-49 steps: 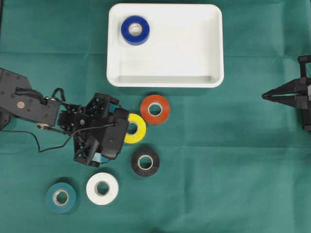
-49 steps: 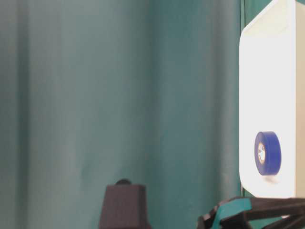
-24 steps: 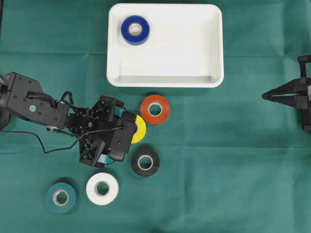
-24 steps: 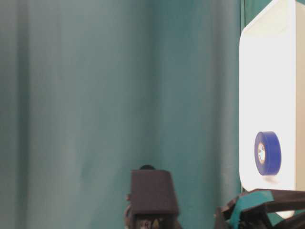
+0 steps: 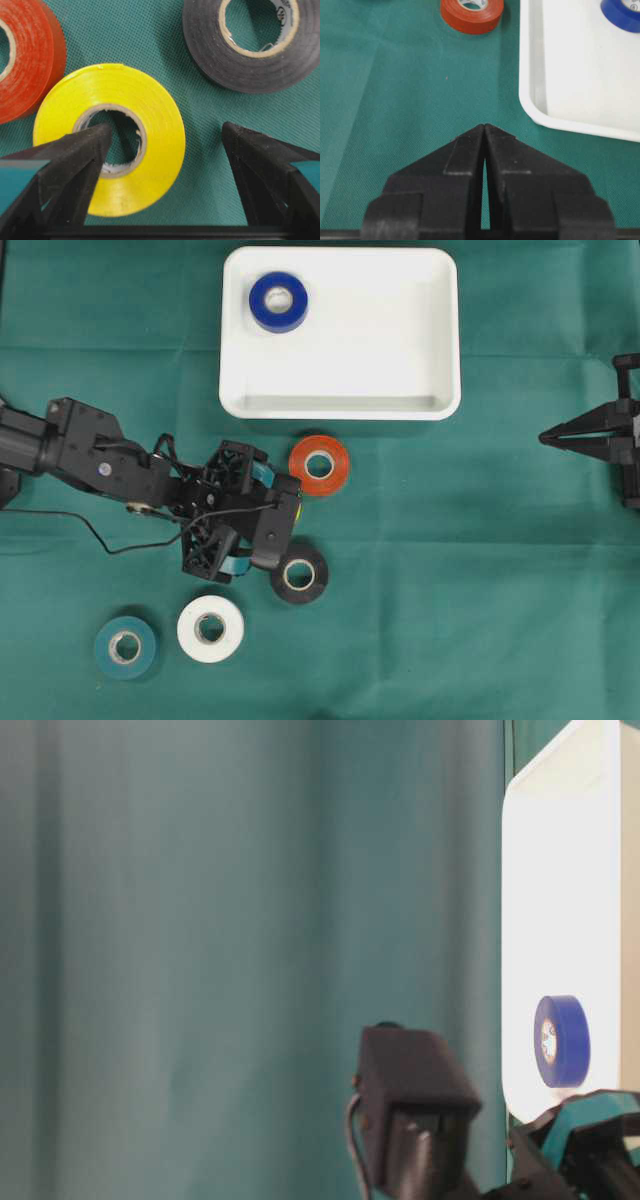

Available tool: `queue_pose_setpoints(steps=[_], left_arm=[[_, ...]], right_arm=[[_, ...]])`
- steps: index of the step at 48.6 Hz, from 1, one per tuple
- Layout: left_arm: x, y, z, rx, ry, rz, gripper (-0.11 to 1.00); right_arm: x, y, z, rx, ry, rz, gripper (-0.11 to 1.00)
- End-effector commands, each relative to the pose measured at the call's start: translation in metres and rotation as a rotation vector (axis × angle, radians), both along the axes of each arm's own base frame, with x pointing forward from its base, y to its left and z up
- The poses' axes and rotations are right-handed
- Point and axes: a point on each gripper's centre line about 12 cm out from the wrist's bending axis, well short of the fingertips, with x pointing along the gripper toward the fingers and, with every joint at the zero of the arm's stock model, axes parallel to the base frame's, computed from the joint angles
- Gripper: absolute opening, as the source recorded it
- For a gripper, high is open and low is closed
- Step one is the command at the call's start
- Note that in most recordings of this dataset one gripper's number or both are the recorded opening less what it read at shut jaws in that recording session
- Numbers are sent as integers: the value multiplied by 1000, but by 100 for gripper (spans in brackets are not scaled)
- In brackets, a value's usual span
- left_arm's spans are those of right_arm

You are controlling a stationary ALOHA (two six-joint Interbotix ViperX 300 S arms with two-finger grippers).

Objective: Put the tape into the white case with the left arm.
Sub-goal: 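Reach the left gripper to the yellow tape roll and grasp it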

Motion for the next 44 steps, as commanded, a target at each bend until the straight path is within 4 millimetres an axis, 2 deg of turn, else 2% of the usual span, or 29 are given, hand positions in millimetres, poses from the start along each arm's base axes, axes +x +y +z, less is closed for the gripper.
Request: queue_pose_setpoints(steps=[1, 12, 20, 25, 34, 44], left_arm=[[6, 0, 5, -1, -23, -2, 98], [6, 0, -1, 0, -9, 1, 97], [7, -1, 2, -1, -15, -1, 91], [8, -1, 3, 0, -19, -2, 76], [7, -1, 7, -1, -22, -2, 28], [6, 0, 15, -5, -32, 2, 26]], right_arm=[[2, 0, 4, -1, -14, 1, -9], [2, 0, 5, -1, -17, 1, -9], [2, 0, 5, -1, -17, 1, -9], [2, 0, 5, -1, -17, 1, -9], [2, 0, 5, -1, -17, 1, -9], [2, 0, 5, -1, -17, 1, -9]])
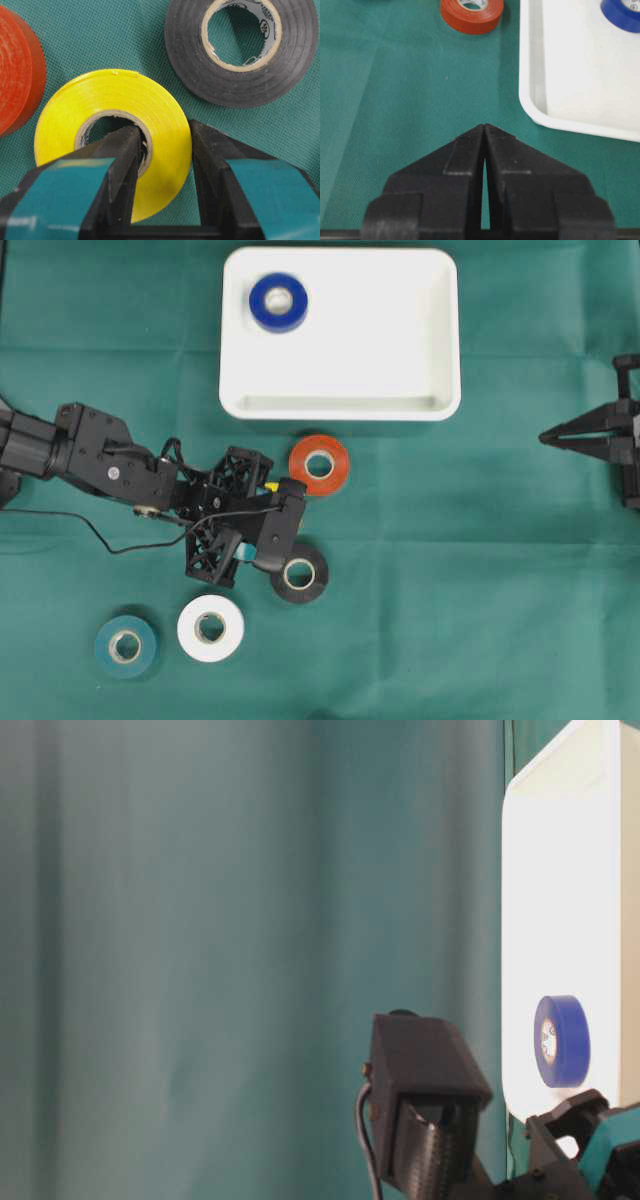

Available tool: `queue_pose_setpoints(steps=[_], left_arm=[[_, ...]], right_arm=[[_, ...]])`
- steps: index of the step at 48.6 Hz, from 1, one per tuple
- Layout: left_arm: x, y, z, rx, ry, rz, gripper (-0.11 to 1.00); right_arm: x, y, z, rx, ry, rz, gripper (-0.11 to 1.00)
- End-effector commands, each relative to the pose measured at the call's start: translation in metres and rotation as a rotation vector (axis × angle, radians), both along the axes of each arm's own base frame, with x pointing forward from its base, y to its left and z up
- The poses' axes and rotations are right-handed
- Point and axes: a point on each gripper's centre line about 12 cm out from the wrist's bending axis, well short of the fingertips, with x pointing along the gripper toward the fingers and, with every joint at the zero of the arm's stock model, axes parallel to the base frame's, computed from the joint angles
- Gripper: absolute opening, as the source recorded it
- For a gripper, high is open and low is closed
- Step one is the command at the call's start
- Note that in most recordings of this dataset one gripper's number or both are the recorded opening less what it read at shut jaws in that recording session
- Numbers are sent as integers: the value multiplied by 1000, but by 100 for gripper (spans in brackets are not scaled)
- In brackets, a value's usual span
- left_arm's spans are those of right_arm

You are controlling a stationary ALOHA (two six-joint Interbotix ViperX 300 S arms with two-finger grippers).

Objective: Put the tape into the white case with the left arm.
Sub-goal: 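Reach the left gripper to the yellow tape roll and grasp it, then carry the yellow tape into the tray beside the blue roll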

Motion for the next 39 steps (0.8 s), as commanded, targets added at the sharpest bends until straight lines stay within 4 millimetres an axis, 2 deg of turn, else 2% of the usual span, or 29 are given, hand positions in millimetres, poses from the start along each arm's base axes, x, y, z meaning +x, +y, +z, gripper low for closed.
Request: queue_pose_setpoints(steps=[1, 22, 29, 39], left_arm=[[3, 1, 19, -6, -38, 3, 26], [-13, 2, 83, -5, -12, -4, 26], [-12, 2, 91, -5, -12, -4, 26], [-8, 10, 92, -1, -15, 14, 26]], right_arm=[[2, 0, 5, -1, -17, 1, -9], [2, 0, 5, -1, -17, 1, -9], [2, 0, 5, -1, -15, 1, -9], [2, 0, 5, -1, -17, 1, -9]])
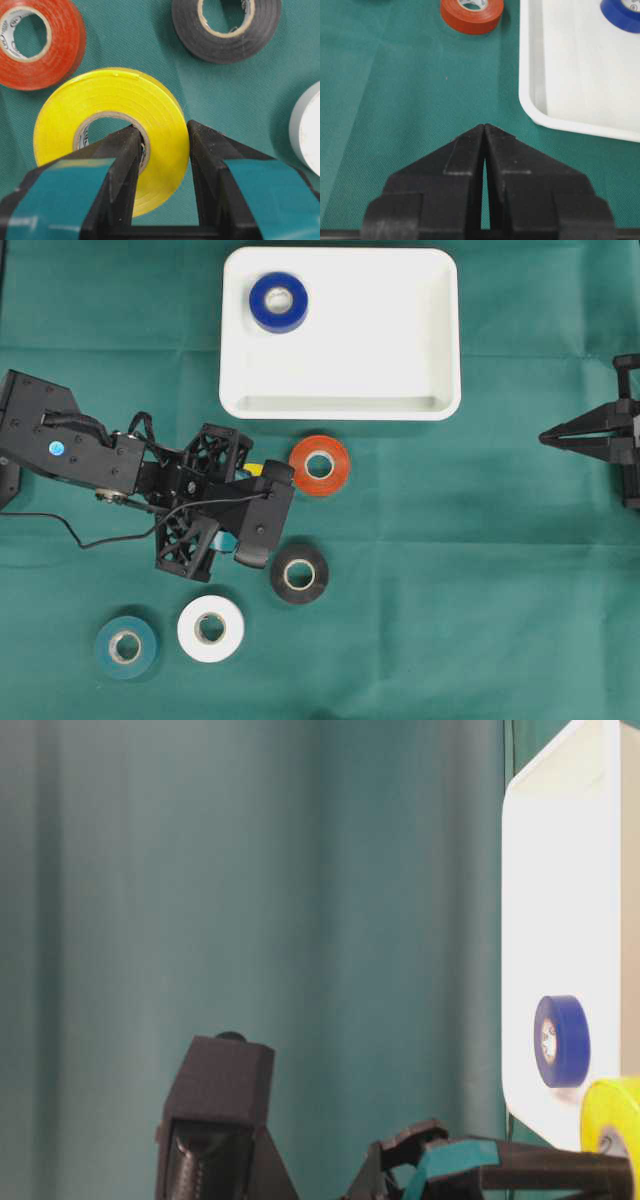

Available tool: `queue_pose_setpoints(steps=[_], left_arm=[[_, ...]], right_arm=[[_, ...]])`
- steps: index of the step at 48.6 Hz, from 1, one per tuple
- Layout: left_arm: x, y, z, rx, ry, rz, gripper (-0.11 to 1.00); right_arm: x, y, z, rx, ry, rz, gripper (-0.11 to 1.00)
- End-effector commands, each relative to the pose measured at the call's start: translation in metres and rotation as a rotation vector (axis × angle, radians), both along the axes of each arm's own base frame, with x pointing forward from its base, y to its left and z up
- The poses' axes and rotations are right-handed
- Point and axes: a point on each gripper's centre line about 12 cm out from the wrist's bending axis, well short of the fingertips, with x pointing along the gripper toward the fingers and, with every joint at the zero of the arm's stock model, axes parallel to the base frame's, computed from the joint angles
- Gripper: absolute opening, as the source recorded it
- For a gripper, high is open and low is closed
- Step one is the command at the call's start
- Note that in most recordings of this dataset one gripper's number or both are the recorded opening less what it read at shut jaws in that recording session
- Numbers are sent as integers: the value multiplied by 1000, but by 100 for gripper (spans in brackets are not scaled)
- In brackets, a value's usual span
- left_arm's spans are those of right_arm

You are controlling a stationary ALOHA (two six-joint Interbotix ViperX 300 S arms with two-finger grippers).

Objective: Put the tape into the white case with the left arm.
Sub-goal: 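Carry the yellow tape into the tray beside the blue roll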

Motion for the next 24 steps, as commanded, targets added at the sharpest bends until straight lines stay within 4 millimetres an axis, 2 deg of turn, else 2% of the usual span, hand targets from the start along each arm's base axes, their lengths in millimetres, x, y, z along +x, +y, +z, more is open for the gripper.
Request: queue_pose_setpoints(steps=[1, 24], left_arm=[[7, 8, 17, -5, -54, 22, 26], [19, 84, 20, 88, -116, 83, 26]], right_arm=[[2, 0, 5, 0, -17, 1, -9], [2, 0, 5, -1, -17, 1, -9]])
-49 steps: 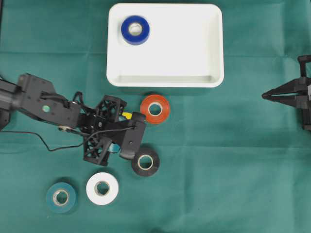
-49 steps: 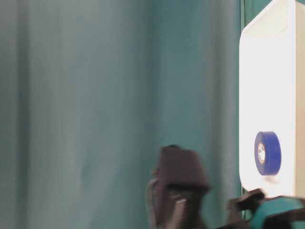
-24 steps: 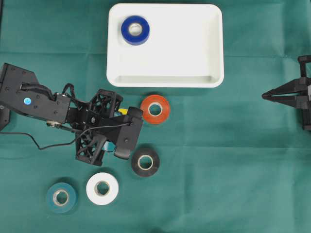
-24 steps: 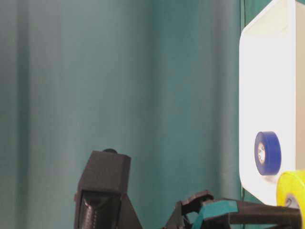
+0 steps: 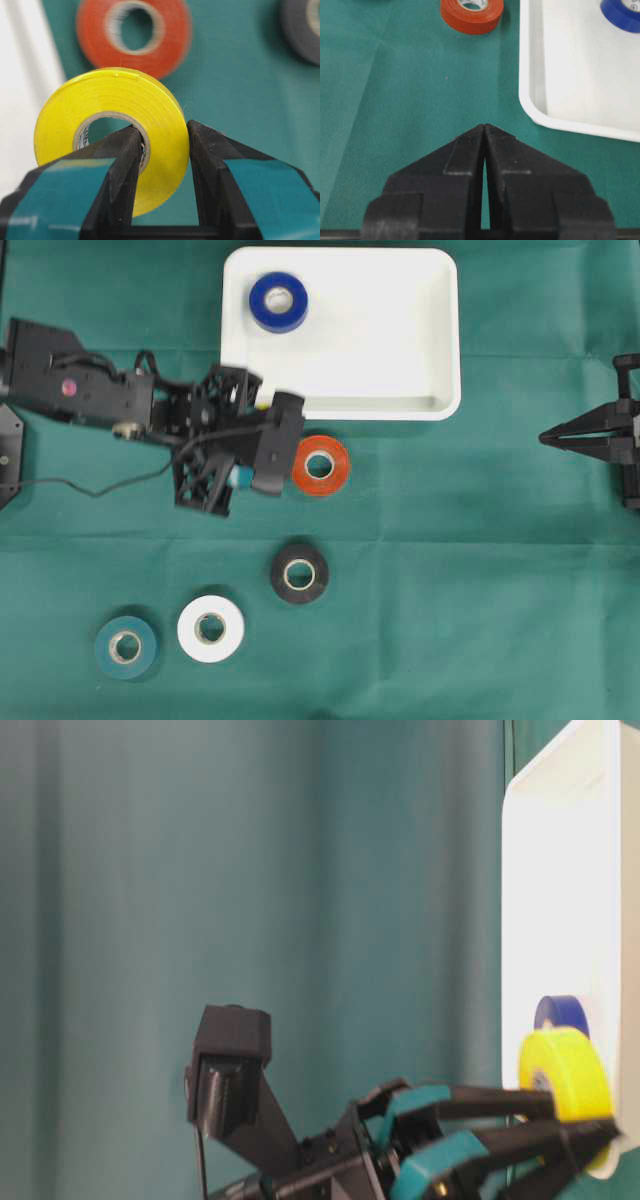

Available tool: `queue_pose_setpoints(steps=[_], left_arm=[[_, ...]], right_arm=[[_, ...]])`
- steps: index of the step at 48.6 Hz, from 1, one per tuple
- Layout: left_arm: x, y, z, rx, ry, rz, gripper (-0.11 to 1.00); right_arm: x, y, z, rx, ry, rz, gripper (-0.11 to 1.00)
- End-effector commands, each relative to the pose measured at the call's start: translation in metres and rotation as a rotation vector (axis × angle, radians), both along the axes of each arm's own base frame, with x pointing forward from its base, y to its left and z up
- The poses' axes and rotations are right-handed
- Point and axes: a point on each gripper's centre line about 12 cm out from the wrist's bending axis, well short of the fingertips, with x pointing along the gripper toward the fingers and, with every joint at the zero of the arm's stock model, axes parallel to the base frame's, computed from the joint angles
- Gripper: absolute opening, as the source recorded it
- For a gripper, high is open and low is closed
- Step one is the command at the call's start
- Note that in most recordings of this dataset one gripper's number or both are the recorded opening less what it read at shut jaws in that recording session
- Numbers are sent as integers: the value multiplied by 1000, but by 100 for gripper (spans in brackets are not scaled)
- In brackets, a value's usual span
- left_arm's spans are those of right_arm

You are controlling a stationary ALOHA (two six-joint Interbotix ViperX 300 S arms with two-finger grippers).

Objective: Put the tape into the white case with the left arm.
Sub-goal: 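Carry the yellow tape into the tray beside the blue roll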

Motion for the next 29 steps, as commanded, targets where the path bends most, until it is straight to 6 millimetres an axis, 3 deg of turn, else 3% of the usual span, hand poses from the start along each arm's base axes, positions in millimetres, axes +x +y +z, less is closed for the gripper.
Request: queue_pose_setpoints(steps=[1, 15, 29], left_arm=[[8, 16, 16, 19, -70, 20, 26], [8, 66, 18, 55, -123, 116, 26], [15, 94, -9, 51, -63, 177, 26]], right_arm=[[2, 0, 5, -1, -17, 0, -9], [2, 0, 5, -1, -17, 1, -9], [2, 0, 5, 0, -17, 1, -9]])
